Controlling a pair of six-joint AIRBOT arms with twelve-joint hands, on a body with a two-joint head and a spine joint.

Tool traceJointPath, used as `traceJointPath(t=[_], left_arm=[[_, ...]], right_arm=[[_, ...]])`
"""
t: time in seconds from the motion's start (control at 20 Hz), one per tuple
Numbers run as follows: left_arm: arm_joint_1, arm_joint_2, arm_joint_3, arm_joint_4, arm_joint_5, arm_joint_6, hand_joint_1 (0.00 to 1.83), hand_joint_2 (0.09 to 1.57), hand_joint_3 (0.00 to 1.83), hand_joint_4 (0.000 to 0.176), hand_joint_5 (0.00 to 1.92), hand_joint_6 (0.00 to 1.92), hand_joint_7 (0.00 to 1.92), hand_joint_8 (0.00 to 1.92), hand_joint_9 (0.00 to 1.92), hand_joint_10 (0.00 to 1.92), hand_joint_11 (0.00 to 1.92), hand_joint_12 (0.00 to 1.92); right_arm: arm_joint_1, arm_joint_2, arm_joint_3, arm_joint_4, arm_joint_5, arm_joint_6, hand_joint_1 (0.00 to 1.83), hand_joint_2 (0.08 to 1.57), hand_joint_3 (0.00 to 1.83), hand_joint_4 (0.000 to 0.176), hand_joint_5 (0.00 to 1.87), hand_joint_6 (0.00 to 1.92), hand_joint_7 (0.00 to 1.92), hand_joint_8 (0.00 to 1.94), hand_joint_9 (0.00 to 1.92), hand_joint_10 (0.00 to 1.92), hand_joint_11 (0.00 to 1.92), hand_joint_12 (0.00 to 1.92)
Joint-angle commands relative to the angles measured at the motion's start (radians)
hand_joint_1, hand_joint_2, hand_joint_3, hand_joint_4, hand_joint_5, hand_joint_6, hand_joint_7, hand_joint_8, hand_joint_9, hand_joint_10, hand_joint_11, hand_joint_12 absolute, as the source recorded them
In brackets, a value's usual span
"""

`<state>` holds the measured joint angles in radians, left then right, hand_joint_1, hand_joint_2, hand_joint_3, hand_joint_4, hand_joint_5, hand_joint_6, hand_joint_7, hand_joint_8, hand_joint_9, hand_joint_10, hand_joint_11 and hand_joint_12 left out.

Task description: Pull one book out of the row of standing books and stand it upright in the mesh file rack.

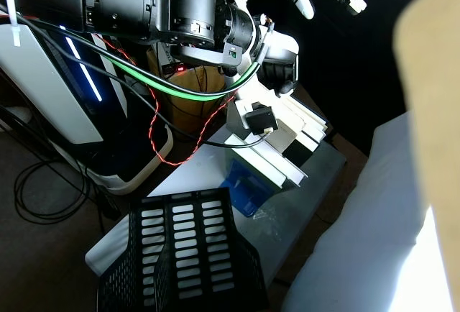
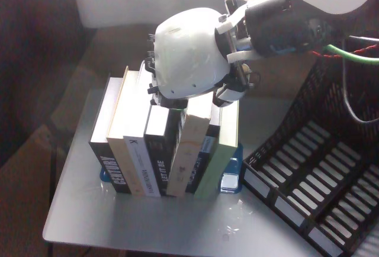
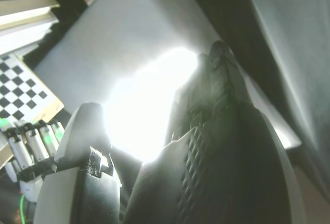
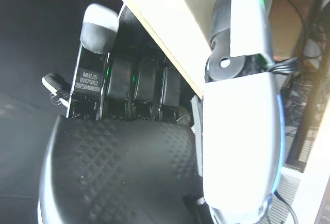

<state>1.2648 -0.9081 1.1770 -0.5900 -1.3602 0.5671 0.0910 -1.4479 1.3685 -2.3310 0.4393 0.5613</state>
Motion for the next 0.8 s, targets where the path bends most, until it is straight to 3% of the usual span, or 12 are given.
traceJointPath(t=[0.0,0.15,0.2,0.35,0.4,0.45,0.5,0.55,0.6,0.65,0.7,0.75], left_arm=[[-0.009,0.005,0.008,-0.018,-0.123,-0.006,0.57,1.41,0.00,0.000,0.09,0.01,0.00,0.00,0.00,0.00,0.00,0.00],[-0.020,0.004,0.008,-0.010,-0.120,-0.006,0.59,1.41,0.00,0.004,0.09,0.01,0.00,0.00,0.00,0.00,0.00,0.00],[-0.020,0.003,0.010,-0.010,-0.118,-0.005,0.59,1.41,0.00,0.005,0.09,0.01,0.00,0.00,0.00,0.00,0.00,0.00],[-0.020,-0.002,0.015,-0.010,-0.117,-0.008,0.59,1.41,0.00,0.007,0.09,0.00,0.00,0.00,0.00,0.00,0.00,0.00],[-0.020,-0.004,0.017,-0.010,-0.114,-0.008,0.57,1.41,0.00,0.012,0.08,0.00,0.00,0.00,0.00,0.00,0.00,0.00],[-0.021,-0.007,0.020,-0.010,-0.109,-0.007,0.57,1.41,0.00,0.012,0.08,0.00,0.00,0.00,0.00,0.00,0.00,0.00],[-0.022,-0.009,0.022,-0.010,-0.108,-0.007,0.57,1.41,0.00,0.010,0.09,0.00,0.00,0.00,0.00,0.00,0.00,0.00],[-0.022,-0.009,0.022,-0.010,-0.113,-0.008,0.59,1.41,0.00,0.003,0.09,0.00,0.00,0.00,0.00,0.00,0.00,0.00],[-0.021,-0.009,0.021,-0.011,-0.111,-0.010,0.60,1.41,0.00,0.000,0.09,0.00,0.01,0.00,0.00,0.00,0.00,0.00],[-0.021,-0.010,0.023,-0.010,-0.109,-0.010,0.59,1.41,0.00,0.002,0.09,0.00,0.00,0.00,0.00,0.00,0.00,0.00],[-0.021,-0.011,0.023,-0.010,-0.110,-0.010,0.61,1.41,0.00,0.000,0.10,0.00,0.00,0.00,0.00,0.00,0.00,0.00],[-0.021,-0.011,0.023,-0.011,-0.114,-0.011,0.62,1.40,0.00,0.000,0.10,0.01,0.01,0.00,0.00,0.00,0.00,0.00]], right_arm=[[0.007,0.016,0.000,-0.008,-0.064,0.010,1.36,1.17,0.00,0.000,0.82,1.05,0.90,1.20,0.80,1.47,0.69,1.78],[0.006,0.016,0.003,-0.045,-0.079,0.050,1.35,1.19,0.01,0.000,0.85,1.08,0.86,1.28,0.70,1.52,0.55,1.90],[0.007,0.016,0.003,-0.030,-0.083,0.050,1.35,1.20,0.00,0.000,0.83,1.05,0.82,1.35,0.70,1.58,0.65,1.92],[0.018,0.015,0.006,0.060,-0.081,-0.003,1.36,1.17,0.00,0.000,0.87,1.03,0.87,1.17,0.83,1.45,0.67,1.75],[0.020,0.015,0.006,0.120,-0.079,-0.050,1.25,1.21,0.00,0.000,0.84,0.95,0.78,1.56,1.00,1.83,0.99,1.89],[0.022,0.014,0.007,0.152,-0.075,-0.071,1.22,1.23,0.00,0.000,0.81,0.98,0.76,1.64,1.05,1.90,1.06,1.91],[0.022,0.015,0.007,0.204,-0.072,-0.108,1.22,1.22,0.00,0.000,0.84,0.96,0.79,1.60,0.92,1.82,0.92,1.92],[0.022,0.015,0.007,0.283,-0.061,-0.159,1.23,1.20,0.00,0.000,0.86,0.94,0.85,1.52,0.96,1.76,0.95,1.92],[0.022,0.015,0.007,0.318,-0.060,-0.185,1.34,1.17,0.00,0.000,0.83,1.05,0.87,1.24,0.87,1.49,0.78,1.75],[0.023,0.015,0.007,0.292,-0.067,-0.187,1.36,1.16,0.00,0.000,0.83,1.04,0.89,1.17,0.87,1.42,0.78,1.68],[0.023,0.016,0.007,0.278,-0.071,-0.187,1.36,1.17,0.00,0.000,0.82,0.98,0.87,1.22,0.85,1.49,0.86,1.74],[0.022,0.016,0.006,0.264,-0.073,-0.187,1.27,1.17,0.00,0.000,0.88,0.91,0.90,1.38,0.99,1.62,0.95,1.87]])
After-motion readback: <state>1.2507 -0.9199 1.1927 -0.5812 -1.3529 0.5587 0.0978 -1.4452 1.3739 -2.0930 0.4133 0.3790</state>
